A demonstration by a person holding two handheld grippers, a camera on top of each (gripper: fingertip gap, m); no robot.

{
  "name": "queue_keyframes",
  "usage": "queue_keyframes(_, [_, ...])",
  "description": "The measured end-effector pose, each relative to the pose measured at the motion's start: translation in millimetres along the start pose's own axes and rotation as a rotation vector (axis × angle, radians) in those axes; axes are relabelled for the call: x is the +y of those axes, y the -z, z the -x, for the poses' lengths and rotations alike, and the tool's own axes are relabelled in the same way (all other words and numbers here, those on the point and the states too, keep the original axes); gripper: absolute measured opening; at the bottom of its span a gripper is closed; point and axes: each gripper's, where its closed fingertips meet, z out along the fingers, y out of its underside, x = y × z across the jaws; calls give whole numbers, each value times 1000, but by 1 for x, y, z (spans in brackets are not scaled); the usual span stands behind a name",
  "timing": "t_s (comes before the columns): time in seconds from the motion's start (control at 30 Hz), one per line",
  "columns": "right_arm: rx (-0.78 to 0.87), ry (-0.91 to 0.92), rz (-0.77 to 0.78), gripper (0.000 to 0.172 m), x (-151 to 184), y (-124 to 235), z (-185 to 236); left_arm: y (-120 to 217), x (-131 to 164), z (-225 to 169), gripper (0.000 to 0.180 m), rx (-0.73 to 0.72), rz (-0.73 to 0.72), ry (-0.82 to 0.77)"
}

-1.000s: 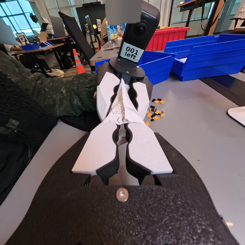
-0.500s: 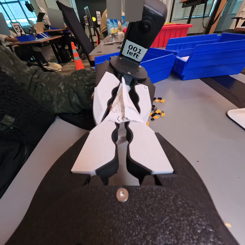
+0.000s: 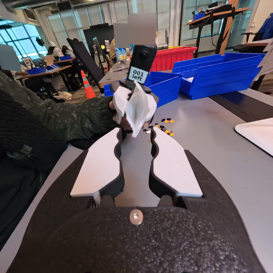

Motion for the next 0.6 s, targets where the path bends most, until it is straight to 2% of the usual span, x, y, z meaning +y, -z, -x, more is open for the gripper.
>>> queue_keyframes(0.17, [-33,-111,20,32,15,-14,1,3,-7,0,28,-9,-38,-16])
queue_keyframes(0.4, [-8,-135,-79,29,4,-12,-5,-2,-3,-2,28,5,-24,-19])
queue_keyframes(0.6, [-20,-110,-160,1,-12,-1,-3,-3,-3,-3,29,5,-20,-23])
